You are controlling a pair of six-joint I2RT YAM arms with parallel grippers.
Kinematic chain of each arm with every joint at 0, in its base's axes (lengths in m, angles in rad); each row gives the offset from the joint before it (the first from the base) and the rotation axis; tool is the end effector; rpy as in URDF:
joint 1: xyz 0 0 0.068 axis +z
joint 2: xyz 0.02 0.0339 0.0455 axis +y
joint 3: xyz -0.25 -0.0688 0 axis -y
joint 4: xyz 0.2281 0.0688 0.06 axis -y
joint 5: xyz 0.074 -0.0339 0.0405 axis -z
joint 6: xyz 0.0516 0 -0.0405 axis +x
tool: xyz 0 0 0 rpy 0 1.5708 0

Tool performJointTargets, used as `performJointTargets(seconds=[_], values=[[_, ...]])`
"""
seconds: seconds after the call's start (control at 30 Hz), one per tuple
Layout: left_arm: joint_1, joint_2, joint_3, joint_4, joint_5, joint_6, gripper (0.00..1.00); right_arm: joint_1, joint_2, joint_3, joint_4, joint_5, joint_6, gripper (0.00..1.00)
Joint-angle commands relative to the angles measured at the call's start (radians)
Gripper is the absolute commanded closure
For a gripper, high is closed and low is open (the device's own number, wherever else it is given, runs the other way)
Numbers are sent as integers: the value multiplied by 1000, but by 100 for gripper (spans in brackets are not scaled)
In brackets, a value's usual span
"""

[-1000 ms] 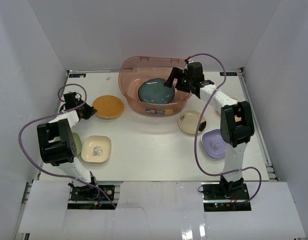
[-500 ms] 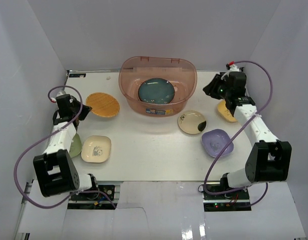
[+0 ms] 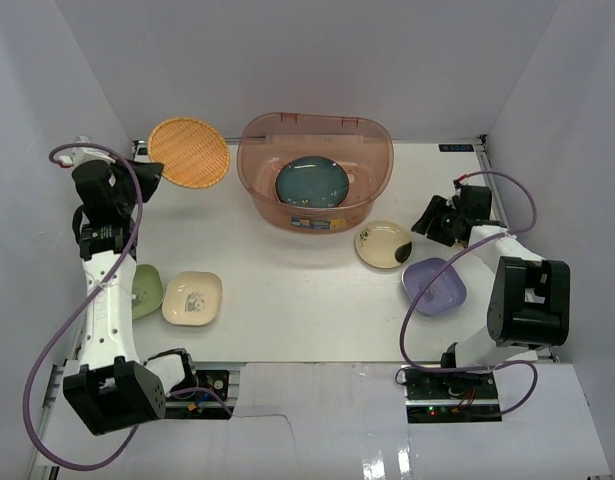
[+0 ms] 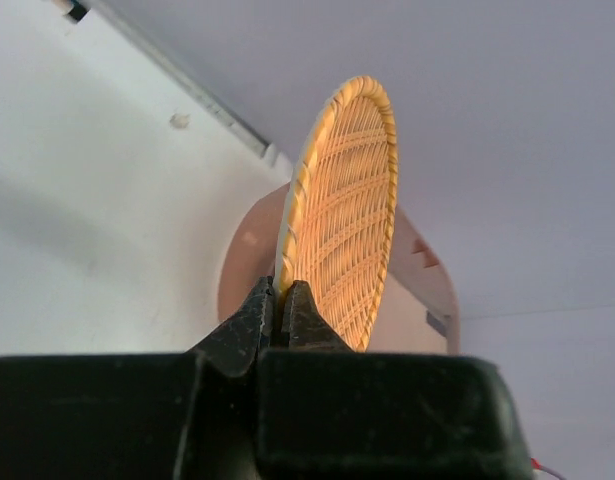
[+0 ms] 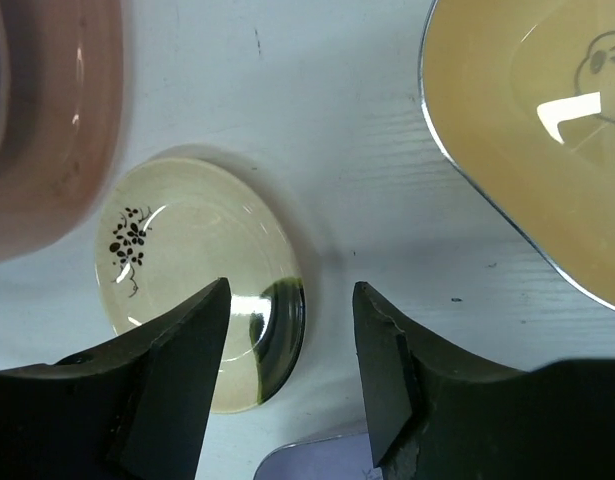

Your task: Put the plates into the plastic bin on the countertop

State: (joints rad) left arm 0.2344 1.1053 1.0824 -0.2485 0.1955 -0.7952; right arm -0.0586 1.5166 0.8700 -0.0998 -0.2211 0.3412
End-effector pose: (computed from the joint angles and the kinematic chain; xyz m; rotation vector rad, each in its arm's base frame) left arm 0.2525 0.0500 0.3583 -0.7996 1.6964 -0.5694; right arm 0.3161 -0.0072 0.1892 0.3511 2.3015 0.3987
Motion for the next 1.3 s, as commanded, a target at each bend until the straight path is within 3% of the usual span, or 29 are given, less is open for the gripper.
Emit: performJointTargets(seconds=[0.0, 0.13, 0.43, 0.6, 0.73, 0.77, 0.83, 1.1, 1.27], values=[[3, -3, 138, 14, 76, -44, 100, -1, 48, -17, 52, -63, -24, 42], [-39, 73, 224, 66, 200, -67, 100, -1, 99, -20, 87, -115, -5, 43], [-312, 393, 391, 34, 196, 5, 100, 6, 189, -43, 150, -169, 2, 48], [-414, 600, 539, -38, 200, 54, 100, 6, 206, -68, 183, -162, 19, 63], [-467, 766, 640, -75, 187, 80, 100, 6, 209, -74, 193, -156, 28, 86], [-475, 787, 672, -81, 183, 89, 100, 5, 205, -74, 192, -150, 30, 87], [-489, 833, 701, -106, 182, 99, 100, 2, 165, -75, 193, -136, 42, 92], [-503, 999, 777, -187, 108, 171, 100, -1, -119, -17, 154, 34, 87, 92], [-509, 1051, 780, -201, 91, 194, 100, -1, -269, 101, 32, 156, 47, 92]])
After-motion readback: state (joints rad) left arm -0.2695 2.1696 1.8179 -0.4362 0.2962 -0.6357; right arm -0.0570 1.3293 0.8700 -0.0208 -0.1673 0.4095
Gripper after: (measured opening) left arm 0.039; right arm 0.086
